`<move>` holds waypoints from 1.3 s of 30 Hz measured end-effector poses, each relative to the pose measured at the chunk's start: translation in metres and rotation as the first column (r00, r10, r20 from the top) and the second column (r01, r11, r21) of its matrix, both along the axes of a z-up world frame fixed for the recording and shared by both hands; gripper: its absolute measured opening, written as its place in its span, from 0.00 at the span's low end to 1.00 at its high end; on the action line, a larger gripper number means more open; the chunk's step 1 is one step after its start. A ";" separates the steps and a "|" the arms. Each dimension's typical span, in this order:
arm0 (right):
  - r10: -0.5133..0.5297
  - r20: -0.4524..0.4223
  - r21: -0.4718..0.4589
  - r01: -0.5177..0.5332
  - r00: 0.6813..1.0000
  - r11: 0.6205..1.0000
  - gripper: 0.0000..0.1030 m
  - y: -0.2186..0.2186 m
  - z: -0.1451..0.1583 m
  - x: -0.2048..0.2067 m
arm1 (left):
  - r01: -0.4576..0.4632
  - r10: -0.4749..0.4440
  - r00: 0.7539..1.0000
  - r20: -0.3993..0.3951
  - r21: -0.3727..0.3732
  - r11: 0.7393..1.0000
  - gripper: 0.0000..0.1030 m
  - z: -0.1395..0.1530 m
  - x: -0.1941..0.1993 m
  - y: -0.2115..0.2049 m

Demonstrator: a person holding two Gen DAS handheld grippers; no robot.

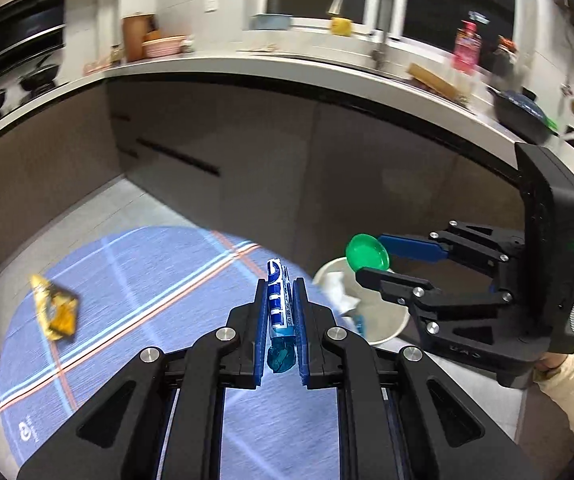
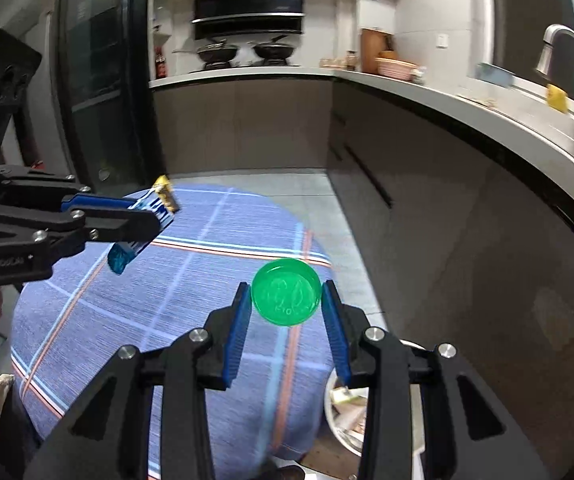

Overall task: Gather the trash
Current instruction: 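Carry the green cap and blue-white bottle to the white bin and release both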

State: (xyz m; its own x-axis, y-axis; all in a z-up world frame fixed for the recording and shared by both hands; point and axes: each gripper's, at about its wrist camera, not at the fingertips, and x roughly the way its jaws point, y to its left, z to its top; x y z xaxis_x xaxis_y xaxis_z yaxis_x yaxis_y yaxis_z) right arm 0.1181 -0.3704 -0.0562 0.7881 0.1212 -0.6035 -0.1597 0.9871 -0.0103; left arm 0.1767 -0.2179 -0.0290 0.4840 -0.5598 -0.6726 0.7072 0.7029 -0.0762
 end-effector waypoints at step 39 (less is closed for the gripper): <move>-0.224 -0.283 0.088 0.258 0.932 0.962 0.36 -0.155 -0.183 -0.001 | 0.222 -0.161 0.944 -0.290 0.193 0.956 0.12 -0.165 0.033 -0.221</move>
